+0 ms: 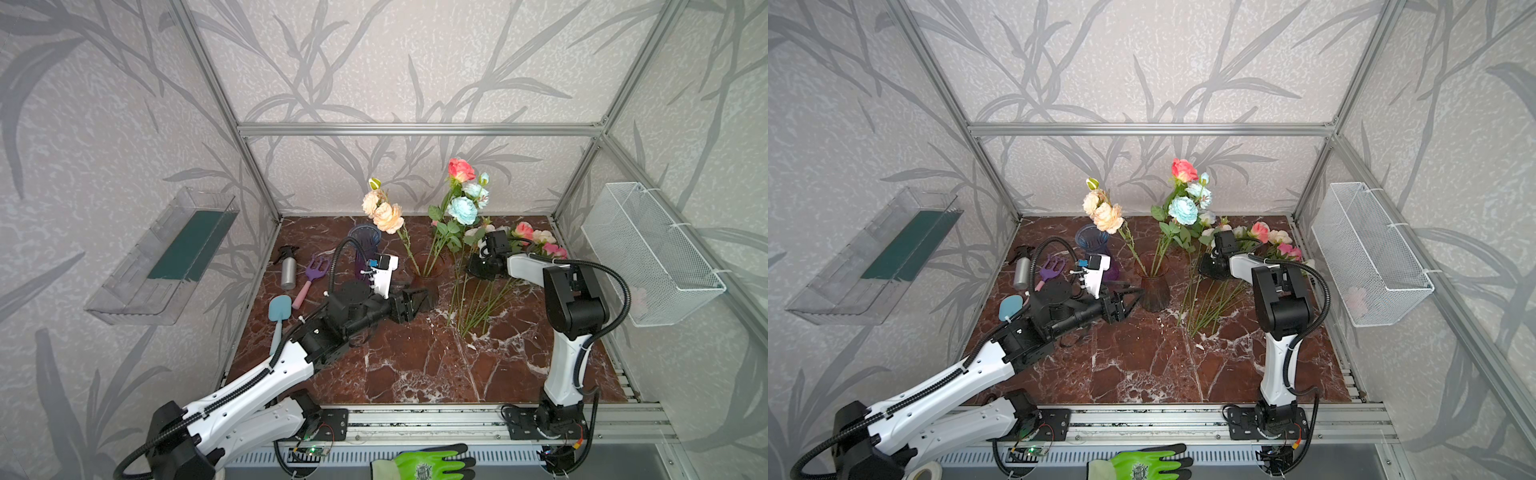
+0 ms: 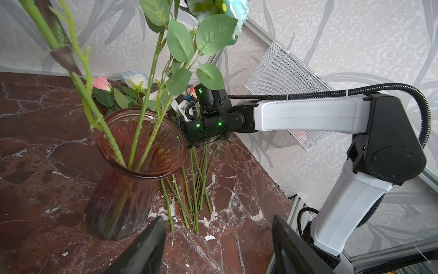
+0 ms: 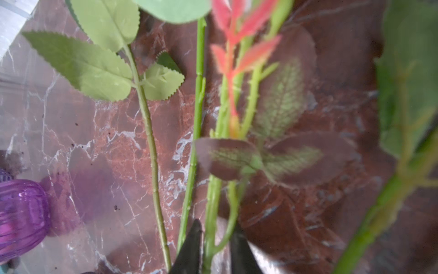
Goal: Arrange flowers in a vase
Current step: Pick up the flower from the top-right of the table.
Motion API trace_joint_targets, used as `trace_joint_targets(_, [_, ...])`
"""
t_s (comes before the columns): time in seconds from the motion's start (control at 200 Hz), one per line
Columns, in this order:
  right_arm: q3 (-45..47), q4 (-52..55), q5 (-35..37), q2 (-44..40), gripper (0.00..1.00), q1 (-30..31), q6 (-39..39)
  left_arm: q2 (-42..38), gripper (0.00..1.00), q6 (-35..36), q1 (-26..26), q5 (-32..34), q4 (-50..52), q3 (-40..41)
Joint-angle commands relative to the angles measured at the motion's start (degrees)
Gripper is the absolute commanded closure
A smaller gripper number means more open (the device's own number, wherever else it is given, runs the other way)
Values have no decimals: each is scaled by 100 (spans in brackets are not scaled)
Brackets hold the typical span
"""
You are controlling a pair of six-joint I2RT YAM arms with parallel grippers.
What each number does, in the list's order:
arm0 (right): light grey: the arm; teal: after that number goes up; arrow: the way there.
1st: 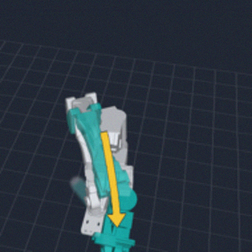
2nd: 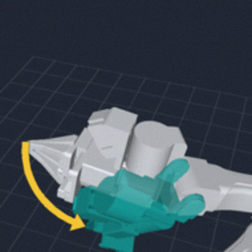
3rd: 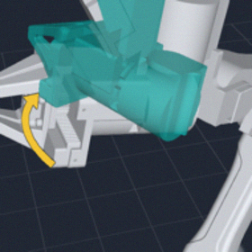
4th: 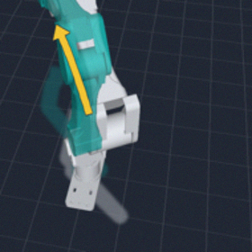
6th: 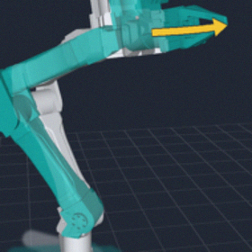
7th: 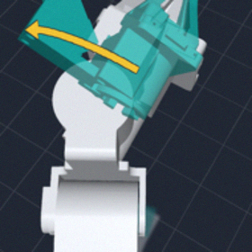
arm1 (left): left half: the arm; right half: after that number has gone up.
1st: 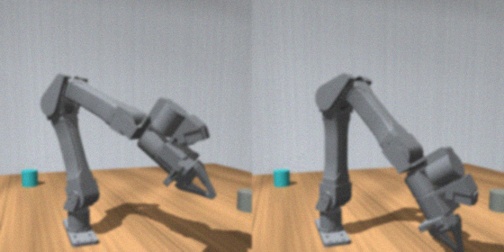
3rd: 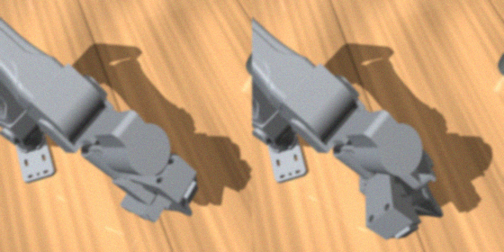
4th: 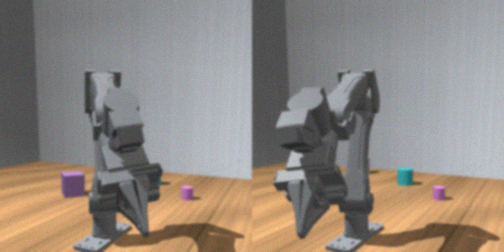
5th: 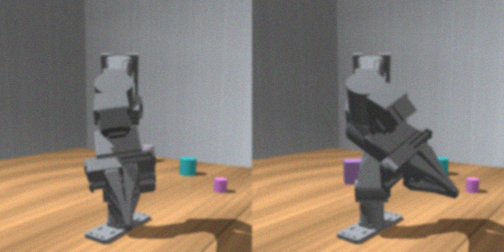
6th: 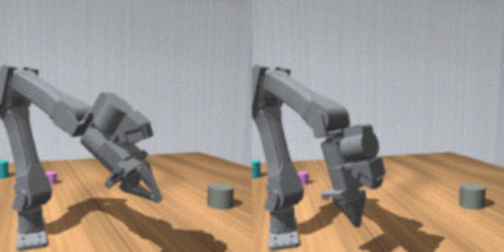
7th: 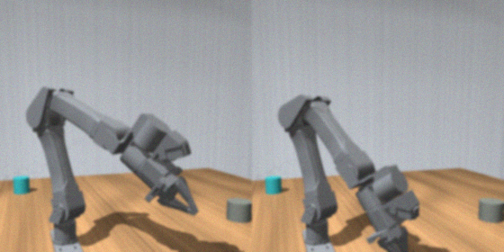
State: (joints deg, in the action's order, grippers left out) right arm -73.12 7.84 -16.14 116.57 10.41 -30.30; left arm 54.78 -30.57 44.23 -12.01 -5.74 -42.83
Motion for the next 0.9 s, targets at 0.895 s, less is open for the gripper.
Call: trace_joint_targets(0.895, [2019, -1271, 365, -3686, 97, -13, -188, -352, 28, 166, -109, 241, 33, -132])
